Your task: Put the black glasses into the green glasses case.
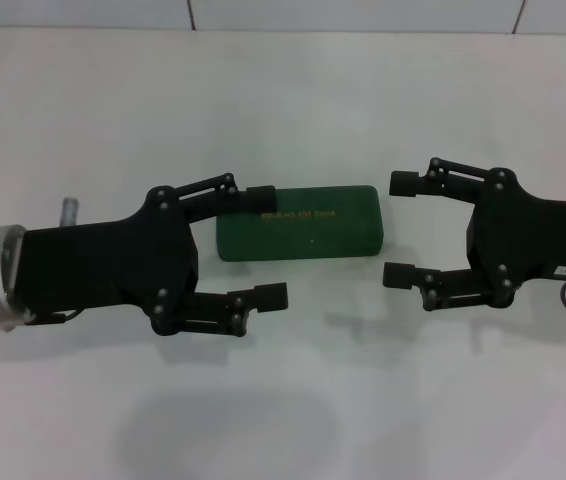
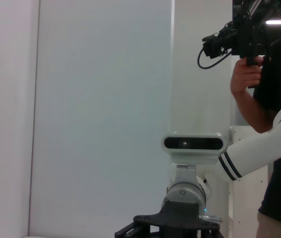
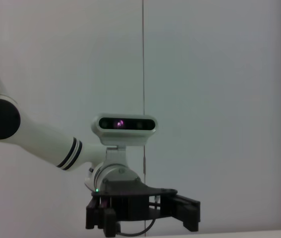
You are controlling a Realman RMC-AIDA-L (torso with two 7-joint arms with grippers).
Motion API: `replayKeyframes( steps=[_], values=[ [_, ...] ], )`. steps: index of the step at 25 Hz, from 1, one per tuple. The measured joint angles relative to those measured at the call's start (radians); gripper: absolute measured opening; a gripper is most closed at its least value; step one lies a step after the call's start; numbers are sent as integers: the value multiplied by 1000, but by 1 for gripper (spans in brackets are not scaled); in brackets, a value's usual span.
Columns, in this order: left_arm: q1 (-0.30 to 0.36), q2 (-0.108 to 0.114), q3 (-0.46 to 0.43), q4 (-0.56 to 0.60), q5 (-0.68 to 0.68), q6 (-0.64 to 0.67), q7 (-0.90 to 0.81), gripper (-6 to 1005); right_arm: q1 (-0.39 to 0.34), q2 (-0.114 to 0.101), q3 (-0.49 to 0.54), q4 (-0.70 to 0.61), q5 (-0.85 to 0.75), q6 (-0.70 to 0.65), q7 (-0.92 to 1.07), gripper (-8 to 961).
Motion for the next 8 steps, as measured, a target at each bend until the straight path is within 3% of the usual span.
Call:
replayKeyframes(
  steps=[8],
  values=[
    [3, 0, -2, 0, -5, -1, 10, 894, 1, 0, -19, 2, 11, 28, -1, 883]
  ],
)
